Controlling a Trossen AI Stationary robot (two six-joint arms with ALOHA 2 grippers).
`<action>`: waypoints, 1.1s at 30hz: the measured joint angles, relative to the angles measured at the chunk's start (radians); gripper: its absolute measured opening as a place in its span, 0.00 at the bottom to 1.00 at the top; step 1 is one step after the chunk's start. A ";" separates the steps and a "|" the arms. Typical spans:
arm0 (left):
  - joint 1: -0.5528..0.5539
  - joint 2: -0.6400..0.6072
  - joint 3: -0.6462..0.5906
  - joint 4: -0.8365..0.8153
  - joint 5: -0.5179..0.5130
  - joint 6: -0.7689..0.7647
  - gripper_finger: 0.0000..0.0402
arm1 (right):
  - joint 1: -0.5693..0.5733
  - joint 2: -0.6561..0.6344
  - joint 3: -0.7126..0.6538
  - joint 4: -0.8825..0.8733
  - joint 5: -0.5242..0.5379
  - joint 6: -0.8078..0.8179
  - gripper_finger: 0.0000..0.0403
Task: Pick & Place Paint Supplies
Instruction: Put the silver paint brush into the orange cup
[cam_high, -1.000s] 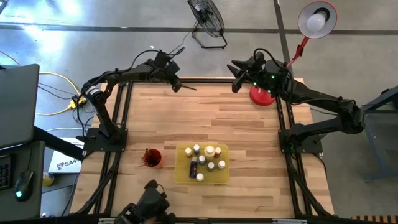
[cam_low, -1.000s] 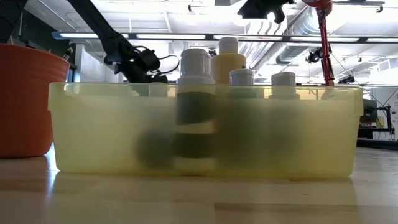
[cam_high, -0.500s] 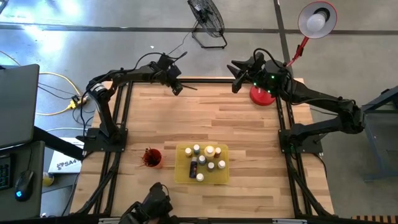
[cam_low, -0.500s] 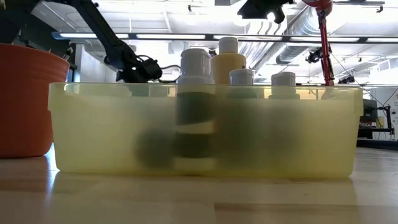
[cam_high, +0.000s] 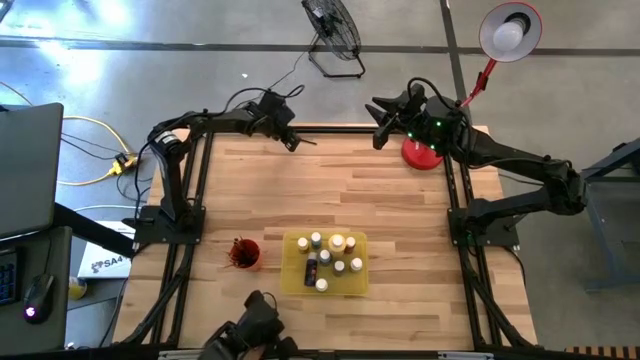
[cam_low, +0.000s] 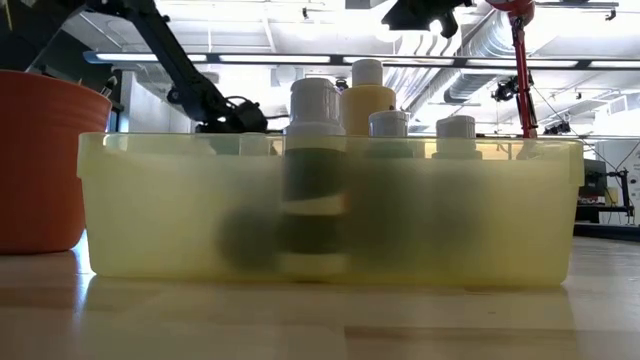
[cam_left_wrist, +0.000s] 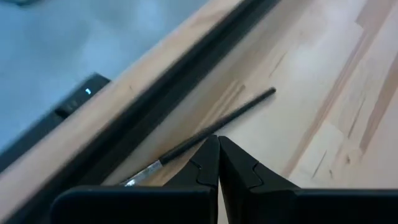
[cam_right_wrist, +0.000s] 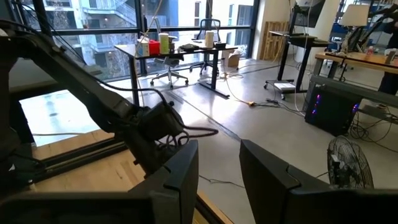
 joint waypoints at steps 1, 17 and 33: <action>0.000 0.012 0.006 -0.006 0.007 -0.005 0.00 | 0.000 0.000 0.000 0.000 0.000 0.000 0.27; 0.000 0.147 0.169 -0.089 0.044 0.002 0.00 | 0.000 0.000 0.000 0.001 0.004 -0.004 0.27; -0.026 0.159 0.182 -0.218 -0.040 0.021 0.00 | 0.000 0.000 0.000 0.000 0.005 -0.007 0.27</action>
